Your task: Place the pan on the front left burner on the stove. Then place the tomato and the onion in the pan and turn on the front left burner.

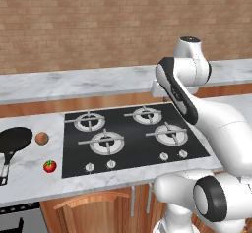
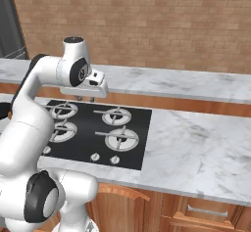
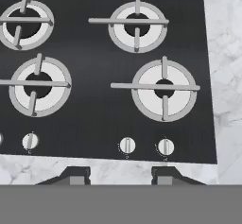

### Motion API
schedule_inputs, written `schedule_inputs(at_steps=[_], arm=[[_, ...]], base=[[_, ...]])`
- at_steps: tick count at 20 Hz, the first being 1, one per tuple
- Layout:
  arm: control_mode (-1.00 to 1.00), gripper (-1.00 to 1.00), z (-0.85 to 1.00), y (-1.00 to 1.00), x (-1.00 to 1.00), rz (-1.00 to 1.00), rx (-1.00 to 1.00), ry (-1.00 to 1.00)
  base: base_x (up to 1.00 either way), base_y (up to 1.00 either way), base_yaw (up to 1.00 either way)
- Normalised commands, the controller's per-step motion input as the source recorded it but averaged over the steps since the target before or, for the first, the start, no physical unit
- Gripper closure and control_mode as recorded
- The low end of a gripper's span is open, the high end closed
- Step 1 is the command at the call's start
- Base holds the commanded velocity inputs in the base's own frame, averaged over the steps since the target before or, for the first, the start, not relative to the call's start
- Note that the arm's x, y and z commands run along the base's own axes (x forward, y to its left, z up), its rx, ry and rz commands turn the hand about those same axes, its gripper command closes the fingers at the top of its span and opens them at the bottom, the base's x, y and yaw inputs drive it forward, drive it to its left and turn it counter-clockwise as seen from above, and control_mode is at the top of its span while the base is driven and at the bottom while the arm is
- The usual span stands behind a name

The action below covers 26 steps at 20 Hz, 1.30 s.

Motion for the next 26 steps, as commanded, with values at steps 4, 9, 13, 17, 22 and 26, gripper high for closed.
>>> schedule_inputs(at_steps=[4, 9, 13, 17, 22, 26], arm=[[-1.0, -1.0, 0.0, 0.21, -0.04, 0.0, -0.06, -0.04], [-1.0, -1.0, 0.0, 0.27, -0.05, 0.0, -0.04, 0.0], [-1.0, -1.0, 0.0, 0.29, 0.0, 0.0, 0.0, 0.0], [-1.0, -1.0, 0.0, 0.32, 0.0, 0.0, 0.0, 0.0], [-1.0, -1.0, 0.0, 0.29, 0.0, 0.0, 0.0, 0.0], [-1.0, -1.0, 0.0, 0.34, 0.0, 0.0, 0.0, 0.0]], base=[[0.0, 0.0, 0.0], [0.0, 0.0, 0.0], [0.0, 0.0, 0.0], [0.0, 0.0, 0.0], [0.0, 0.0, 0.0], [0.0, 0.0, 0.0]])
